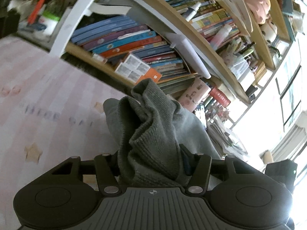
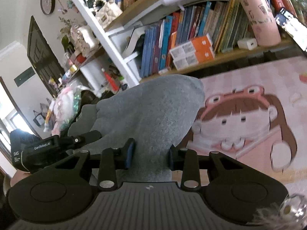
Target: Fold clothes
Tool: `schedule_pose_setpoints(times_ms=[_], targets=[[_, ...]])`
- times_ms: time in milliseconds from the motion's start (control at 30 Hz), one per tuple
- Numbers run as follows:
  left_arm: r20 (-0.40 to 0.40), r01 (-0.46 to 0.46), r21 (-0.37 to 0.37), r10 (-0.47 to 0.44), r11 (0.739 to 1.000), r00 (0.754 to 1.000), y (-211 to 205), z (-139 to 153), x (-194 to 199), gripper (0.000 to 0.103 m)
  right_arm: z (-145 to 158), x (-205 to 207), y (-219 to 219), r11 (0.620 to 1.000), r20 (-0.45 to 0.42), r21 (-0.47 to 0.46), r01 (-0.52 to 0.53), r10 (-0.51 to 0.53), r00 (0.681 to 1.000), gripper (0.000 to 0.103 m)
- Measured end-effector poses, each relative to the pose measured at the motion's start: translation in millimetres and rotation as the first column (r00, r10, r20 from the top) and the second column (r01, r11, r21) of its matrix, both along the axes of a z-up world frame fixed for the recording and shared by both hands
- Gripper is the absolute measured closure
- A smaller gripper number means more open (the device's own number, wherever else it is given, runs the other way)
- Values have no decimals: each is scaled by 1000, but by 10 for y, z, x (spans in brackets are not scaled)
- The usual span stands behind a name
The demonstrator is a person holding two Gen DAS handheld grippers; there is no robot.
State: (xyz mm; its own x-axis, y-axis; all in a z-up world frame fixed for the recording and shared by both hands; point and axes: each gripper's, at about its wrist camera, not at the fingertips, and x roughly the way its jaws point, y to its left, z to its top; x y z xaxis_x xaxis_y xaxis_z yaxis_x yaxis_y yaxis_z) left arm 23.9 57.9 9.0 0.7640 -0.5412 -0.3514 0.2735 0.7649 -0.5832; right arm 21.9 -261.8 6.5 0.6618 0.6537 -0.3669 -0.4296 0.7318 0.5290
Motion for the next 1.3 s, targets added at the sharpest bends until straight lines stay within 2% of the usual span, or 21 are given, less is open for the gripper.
schedule_pose_setpoints(times_ms=[300,600,933,1300], targets=[[36,39,71,-42,997,998,-145,171,446,48,42,436,-126,999,11,20,25,-25,1000,72],[44,79,130,-86,988,995,-252,186,808,47,-5,792,-131,999,10,-25,24,-23,1000,71],[36,70,99,-74,993,997,-296,56,1314,47,4,1274,-124,995,43,-87,50,-46,998,71],[59,45,114,-52,993,997,-372,14,1773,47,-114,1814,-203,995,25,-42,87,-86,996,71]])
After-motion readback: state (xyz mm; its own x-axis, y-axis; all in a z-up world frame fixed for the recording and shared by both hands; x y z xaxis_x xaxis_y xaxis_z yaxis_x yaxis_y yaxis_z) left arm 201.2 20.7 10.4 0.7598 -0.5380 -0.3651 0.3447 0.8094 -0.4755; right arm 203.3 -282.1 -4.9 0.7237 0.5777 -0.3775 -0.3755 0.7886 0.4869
